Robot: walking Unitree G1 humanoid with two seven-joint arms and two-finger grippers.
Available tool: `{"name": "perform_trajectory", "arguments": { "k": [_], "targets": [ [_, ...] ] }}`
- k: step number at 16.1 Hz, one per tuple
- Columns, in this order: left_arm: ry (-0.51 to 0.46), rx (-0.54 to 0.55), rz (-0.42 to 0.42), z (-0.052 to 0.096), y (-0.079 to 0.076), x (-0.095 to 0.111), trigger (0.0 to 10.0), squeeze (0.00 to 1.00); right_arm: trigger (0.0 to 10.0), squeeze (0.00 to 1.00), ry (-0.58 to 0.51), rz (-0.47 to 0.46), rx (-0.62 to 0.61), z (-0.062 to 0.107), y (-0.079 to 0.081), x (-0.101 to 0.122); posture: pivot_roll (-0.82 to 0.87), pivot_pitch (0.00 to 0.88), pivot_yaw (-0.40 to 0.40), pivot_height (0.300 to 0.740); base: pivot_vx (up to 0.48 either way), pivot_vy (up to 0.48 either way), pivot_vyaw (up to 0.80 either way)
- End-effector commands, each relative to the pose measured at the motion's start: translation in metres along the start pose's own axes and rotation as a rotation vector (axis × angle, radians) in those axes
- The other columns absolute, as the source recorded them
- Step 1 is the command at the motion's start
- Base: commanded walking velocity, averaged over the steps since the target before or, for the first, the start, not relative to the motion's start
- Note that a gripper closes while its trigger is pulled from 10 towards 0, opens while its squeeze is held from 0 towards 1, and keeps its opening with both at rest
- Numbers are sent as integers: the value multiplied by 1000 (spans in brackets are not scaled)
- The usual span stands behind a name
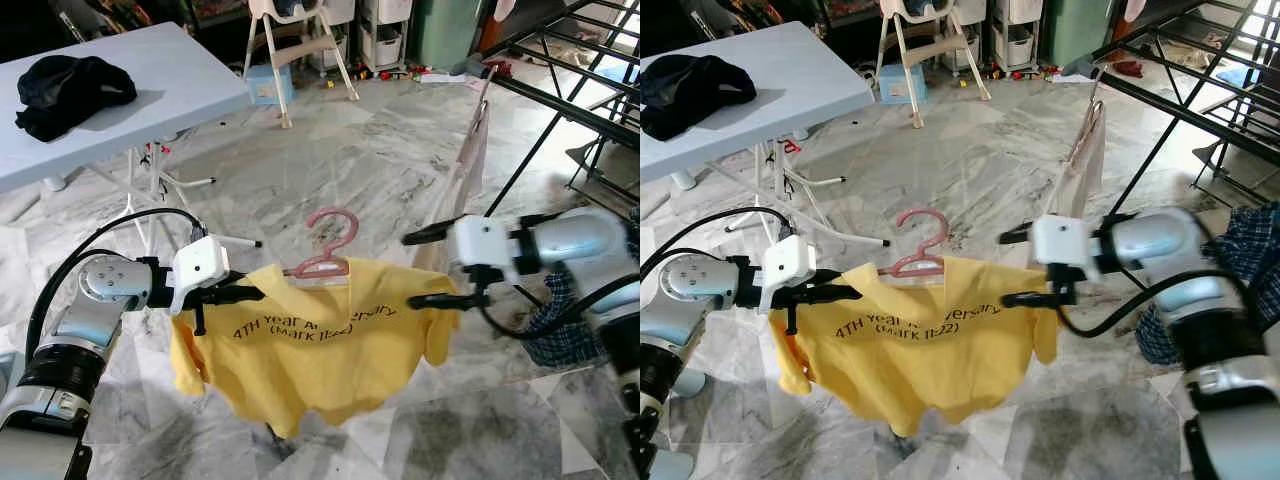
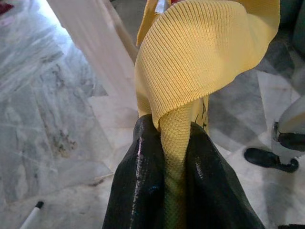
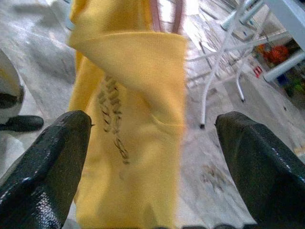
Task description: Hang hanger
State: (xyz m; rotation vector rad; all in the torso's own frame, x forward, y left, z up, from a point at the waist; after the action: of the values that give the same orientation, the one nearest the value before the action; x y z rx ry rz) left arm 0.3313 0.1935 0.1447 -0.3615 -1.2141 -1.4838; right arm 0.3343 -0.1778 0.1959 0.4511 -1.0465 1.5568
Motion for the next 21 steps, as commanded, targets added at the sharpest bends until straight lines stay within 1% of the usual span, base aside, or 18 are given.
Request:
{"name": "perform_trajectory", "arguments": {
  "k": [1, 4, 5, 6, 7, 8, 9, 10, 11, 12, 13, 14, 16, 17, 18, 19, 20, 21],
  "targets": [
    [-29, 28, -57, 3, 10, 12, 0, 0, 10000, 1000, -32, 1, 19, -9, 7, 2, -129, 77, 44, 740, 0, 0, 0],
    [-40, 27, -71, 2, 11, 16, 0, 0, 10000, 1000, -74, -49, 64, -27, 19, -3, -128, 80, 41, 740, 0, 0, 0],
    [-41, 27, -72, 2, 11, 16, 0, 0, 10000, 1000, -80, -51, 62, -29, 19, -2, -128, 80, 41, 740, 0, 0, 0],
    [-49, 24, -79, 1, 12, 19, 0, 0, 10000, 1000, -107, -40, 39, -35, 17, 3, -128, 82, 38, 740, 0, 0, 0],
    [-61, 21, -85, -2, 11, 22, 0, 0, 10000, 933, -127, -13, 14, -42, 14, 8, -124, 83, 35, 740, 0, 0, 0],
    [-65, 10, -85, -4, 9, 23, 0, 0, 10000, 867, -138, 7, 18, -44, 14, 13, -122, 82, 34, 740, 0, 0, 0],
    [-64, 2, -85, -4, 6, 22, 0, 0, 10000, 835, -150, 12, 27, -43, 12, 18, -120, 83, 32, 740, 0, 0, 0],
    [-53, 7, -84, -3, 6, 20, 0, 0, 10000, 773, -157, 1, 37, -37, 8, 24, -119, 83, 32, 740, 0, 0, 0],
    [-38, 21, -82, -1, 7, 16, 0, 0, 10000, 749, -154, -12, 29, -29, 3, 25, -120, 82, 32, 740, 0, 0, 0],
    [-32, 24, -78, 0, 8, 15, 0, 0, 10000, 714, -142, -15, 12, -21, -2, 25, -121, 83, 33, 740, 0, 0, 0],
    [-37, 27, -75, 1, 8, 16, 0, 0, 10000, 659, -109, -21, -28, -9, -10, 21, -123, 83, 32, 740, 0, 0, 0],
    [-38, 24, -77, 1, 8, 17, 0, 0, 10000, 659, -88, -19, -44, -4, -12, 18, -122, 84, 33, 740, 0, 0, 0],
    [-45, 14, -86, -1, 7, 20, 0, 0, 10000, 659, -85, -39, -63, -2, -17, 18, -124, 85, 34, 740, 0, 0, 0],
    [-53, 15, -98, -3, 8, 22, 0, 0, 10000, 651, -91, -62, -32, -8, -13, 17, -126, 85, 35, 740, 0, 0, 0],
    [-64, 16, -107, -5, 9, 25, 0, 0, 10000, 576, -93, -74, 0, -15, -7, 15, -125, 85, 35, 740, 0, 0, 0],
    [-70, 16, -111, -6, 9, 27, 0, 0, 10000, 576, -91, -75, 11, -19, -5, 14, -124, 84, 35, 740, 0, 0, 0],
    [-77, 11, -113, -7, 9, 29, 0, 0, 10000, 435, -92, -82, 38, -25, 0, 11, -123, 83, 37, 740, 0, 0, 0],
    [-80, 3, -116, -7, 8, 30, 0, 0, 10000, 353, -94, -89, 47, -31, 2, 9, -119, 81, 39, 740, 0, 0, 0]
  ]
}}
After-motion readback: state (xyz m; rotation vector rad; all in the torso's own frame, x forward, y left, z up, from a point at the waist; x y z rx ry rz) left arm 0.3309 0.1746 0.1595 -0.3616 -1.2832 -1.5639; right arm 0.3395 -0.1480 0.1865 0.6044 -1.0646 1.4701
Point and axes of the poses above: a point about 5 cm out from each wrist's last joint towards the gripper, its own z axis pointing back from the gripper into the wrist, its own x axis along the axis of the wrist's last joint, y = z × x, the point moved 1 cm from there along -z, pointing out of the wrist towards the gripper, and after that the axes turned 9 degrees about -z, right-handed, at the moved point
